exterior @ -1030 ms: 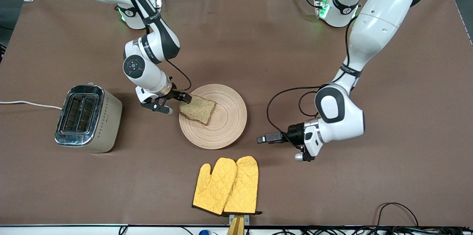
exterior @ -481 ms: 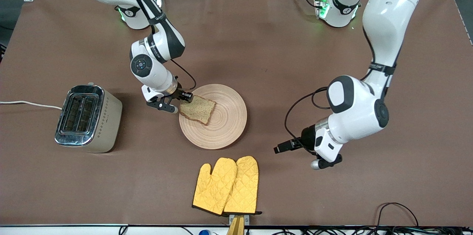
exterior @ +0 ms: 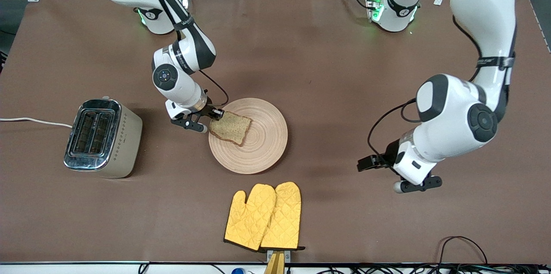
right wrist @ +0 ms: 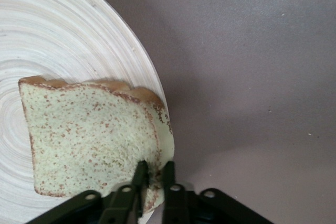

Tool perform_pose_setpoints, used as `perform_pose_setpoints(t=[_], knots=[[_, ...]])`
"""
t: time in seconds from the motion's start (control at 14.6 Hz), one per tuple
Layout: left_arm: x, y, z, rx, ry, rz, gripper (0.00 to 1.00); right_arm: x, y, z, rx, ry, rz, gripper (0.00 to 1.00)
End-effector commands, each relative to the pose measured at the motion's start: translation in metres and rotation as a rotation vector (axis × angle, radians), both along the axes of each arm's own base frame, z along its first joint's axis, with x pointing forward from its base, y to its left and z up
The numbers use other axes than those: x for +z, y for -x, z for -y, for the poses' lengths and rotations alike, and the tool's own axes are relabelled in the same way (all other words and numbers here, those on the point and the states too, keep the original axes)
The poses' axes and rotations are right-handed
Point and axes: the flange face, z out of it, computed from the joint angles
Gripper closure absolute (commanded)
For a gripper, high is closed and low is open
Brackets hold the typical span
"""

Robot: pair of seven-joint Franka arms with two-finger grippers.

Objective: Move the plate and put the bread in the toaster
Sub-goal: 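Lift the bread with the right gripper and carry it over the toaster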

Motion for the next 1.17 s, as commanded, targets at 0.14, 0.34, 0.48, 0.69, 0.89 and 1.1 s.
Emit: perform_pose_setpoints(t=[0.14,0.34,0.48,0.69,0.89,1.1], knots=[[0.087,0.025,-0.055,0.002,-0.171,0.028,0.0,0.022,-0.014,-0.005,-0.011,-0.009,-0.042,1.0],[0.121,0.034,-0.105,0.019,-0.185,0.028,0.0,0.058,-0.03,-0.003,0.029,0.028,-0.076,1.0],[0.129,0.041,-0.128,-0.034,-0.197,-0.001,0.0,0.085,-0.04,0.004,0.086,0.152,-0.075,1.0],[0.166,0.062,-0.145,-0.043,-0.216,-0.015,0.0,0.128,-0.052,0.007,0.133,0.38,-0.061,1.0],[0.231,0.095,-0.156,-0.011,-0.244,0.061,0.0,0.169,-0.059,0.02,0.173,0.586,-0.072,1.0],[0.26,0.135,-0.165,0.001,-0.265,-0.005,0.0,0.208,-0.066,0.036,0.245,0.744,-0.073,1.0]])
